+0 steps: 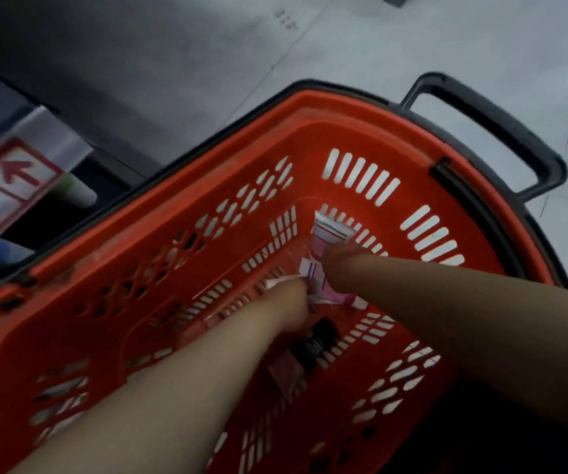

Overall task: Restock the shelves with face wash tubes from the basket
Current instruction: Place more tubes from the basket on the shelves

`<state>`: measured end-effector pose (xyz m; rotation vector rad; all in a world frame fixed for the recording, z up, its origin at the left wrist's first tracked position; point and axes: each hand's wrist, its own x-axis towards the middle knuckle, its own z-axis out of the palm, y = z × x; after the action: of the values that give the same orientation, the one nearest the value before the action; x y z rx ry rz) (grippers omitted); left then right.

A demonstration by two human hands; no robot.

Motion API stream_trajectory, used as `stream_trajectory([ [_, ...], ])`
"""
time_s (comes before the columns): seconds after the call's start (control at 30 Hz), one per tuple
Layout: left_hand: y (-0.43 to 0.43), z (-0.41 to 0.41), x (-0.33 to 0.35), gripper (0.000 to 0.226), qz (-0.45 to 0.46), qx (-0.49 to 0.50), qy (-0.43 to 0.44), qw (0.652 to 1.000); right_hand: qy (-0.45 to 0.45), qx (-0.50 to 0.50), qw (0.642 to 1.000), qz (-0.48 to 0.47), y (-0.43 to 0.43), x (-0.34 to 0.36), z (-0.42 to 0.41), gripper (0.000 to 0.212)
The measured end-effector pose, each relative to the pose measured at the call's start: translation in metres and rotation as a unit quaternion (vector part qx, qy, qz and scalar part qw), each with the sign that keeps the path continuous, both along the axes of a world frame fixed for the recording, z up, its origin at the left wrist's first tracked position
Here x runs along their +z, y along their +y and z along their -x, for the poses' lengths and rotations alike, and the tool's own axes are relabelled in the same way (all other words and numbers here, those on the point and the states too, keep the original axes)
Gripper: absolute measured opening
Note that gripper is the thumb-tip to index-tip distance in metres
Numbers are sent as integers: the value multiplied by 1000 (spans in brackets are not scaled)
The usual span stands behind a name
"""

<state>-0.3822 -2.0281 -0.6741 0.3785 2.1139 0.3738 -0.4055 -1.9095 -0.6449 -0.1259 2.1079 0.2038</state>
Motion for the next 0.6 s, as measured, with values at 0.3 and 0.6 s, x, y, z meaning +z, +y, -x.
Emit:
stream_trajectory([
  [0.3, 9, -19, -40, 39, -115, 270, -139, 946, -50, -117, 990, 59, 15, -39, -12, 35],
  [0.6, -43, -22, 43, 36, -222, 435, -32, 872, 46, -306, 906, 291, -23, 27, -9, 37],
])
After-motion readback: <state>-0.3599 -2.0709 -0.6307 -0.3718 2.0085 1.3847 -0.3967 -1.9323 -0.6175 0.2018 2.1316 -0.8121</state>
